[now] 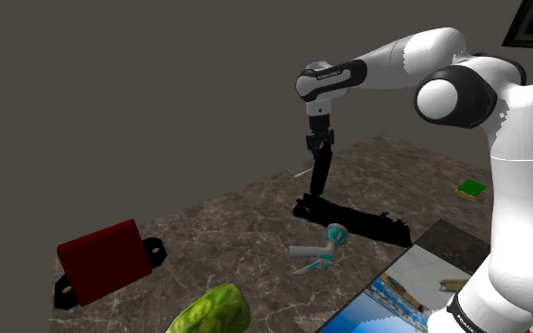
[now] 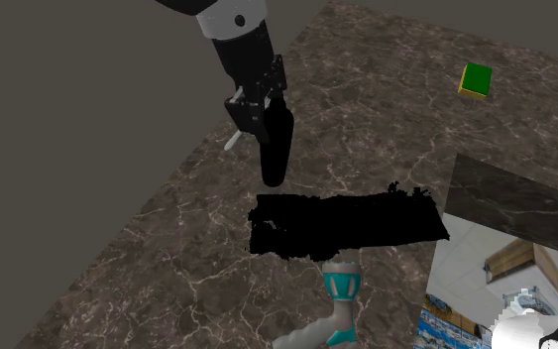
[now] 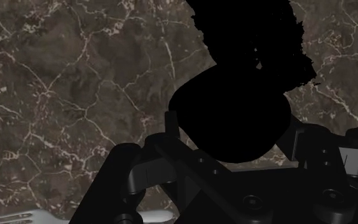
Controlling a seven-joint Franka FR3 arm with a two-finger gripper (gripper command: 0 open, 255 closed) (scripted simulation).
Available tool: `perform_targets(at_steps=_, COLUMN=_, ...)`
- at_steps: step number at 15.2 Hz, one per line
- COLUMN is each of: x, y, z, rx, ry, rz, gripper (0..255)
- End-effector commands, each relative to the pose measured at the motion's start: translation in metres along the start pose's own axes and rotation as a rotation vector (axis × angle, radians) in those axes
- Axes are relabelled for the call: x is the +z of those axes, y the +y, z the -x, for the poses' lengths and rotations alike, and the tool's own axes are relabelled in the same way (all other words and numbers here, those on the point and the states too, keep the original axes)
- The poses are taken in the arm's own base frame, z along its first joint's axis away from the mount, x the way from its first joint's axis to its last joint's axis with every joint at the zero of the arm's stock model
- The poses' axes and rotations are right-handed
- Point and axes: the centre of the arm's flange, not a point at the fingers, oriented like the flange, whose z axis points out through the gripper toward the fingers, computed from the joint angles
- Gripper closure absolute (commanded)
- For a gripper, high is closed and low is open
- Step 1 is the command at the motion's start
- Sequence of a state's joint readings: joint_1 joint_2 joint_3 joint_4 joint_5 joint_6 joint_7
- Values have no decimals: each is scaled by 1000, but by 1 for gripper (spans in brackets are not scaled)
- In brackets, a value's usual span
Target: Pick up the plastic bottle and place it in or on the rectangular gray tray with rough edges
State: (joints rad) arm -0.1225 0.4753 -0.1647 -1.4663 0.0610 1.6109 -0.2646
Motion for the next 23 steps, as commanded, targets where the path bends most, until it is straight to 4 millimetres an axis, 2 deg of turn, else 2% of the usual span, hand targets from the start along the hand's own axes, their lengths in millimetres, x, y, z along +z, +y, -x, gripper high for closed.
perform_targets(at_steps=1, x=-9, y=0, z=3, rx=0, ry=0, rz=0, gripper=255)
perform_targets(at_steps=21, x=-109, y=-7, z=36, rx=0, ry=0, rz=0, gripper=255)
perform_targets(at_steps=23, x=-109, y=-13, z=62, rx=0, ry=0, rz=0, gripper=255)
